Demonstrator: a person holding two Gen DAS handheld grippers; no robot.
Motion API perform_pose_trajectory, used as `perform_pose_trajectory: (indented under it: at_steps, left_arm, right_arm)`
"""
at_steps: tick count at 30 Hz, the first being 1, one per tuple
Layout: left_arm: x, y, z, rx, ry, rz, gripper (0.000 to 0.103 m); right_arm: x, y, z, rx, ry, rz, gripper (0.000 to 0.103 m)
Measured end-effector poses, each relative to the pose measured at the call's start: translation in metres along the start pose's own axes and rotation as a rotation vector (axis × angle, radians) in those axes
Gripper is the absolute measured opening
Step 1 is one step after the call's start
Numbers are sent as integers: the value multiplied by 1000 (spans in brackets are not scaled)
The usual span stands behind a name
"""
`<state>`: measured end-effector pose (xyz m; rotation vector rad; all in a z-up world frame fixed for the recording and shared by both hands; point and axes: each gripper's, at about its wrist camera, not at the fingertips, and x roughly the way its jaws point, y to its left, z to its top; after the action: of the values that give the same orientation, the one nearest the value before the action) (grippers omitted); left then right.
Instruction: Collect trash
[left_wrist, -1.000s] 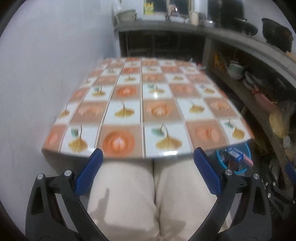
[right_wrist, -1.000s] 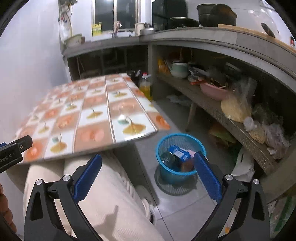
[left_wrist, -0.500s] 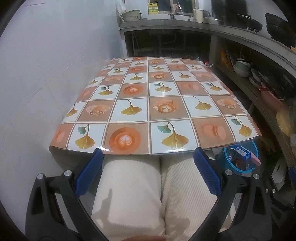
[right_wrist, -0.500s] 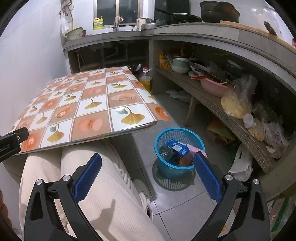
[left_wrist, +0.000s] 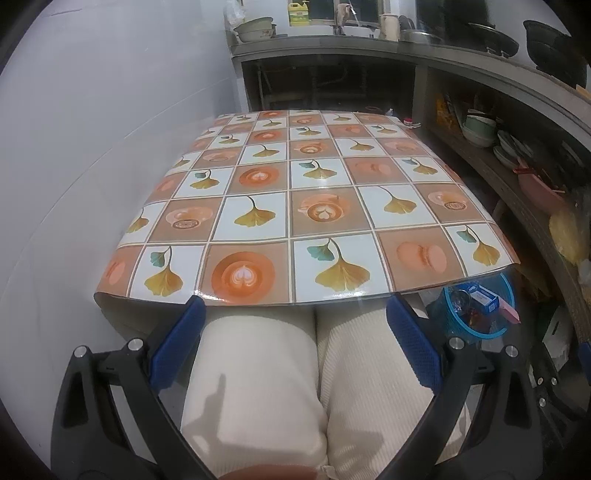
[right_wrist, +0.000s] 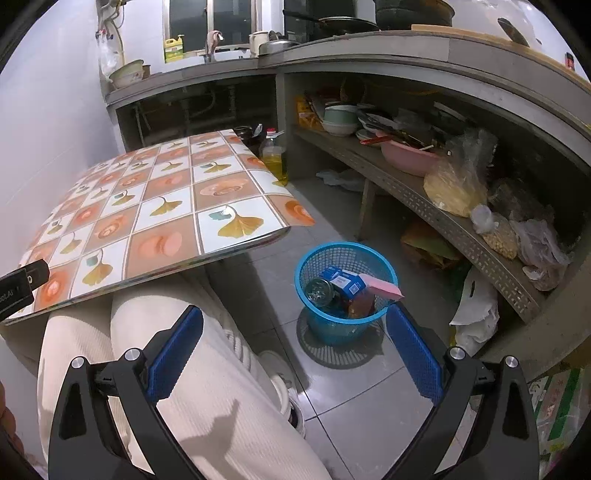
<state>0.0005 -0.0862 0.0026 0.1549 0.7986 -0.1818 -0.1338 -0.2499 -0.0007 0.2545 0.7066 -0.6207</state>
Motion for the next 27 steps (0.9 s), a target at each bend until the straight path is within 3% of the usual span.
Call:
perform_pose_trajectory:
  at_steps: [27]
  left_arm:
    - [3,-18,-4,71,38,-105,94]
  right_arm:
    - [-2,1,1,-10,-9,5,96]
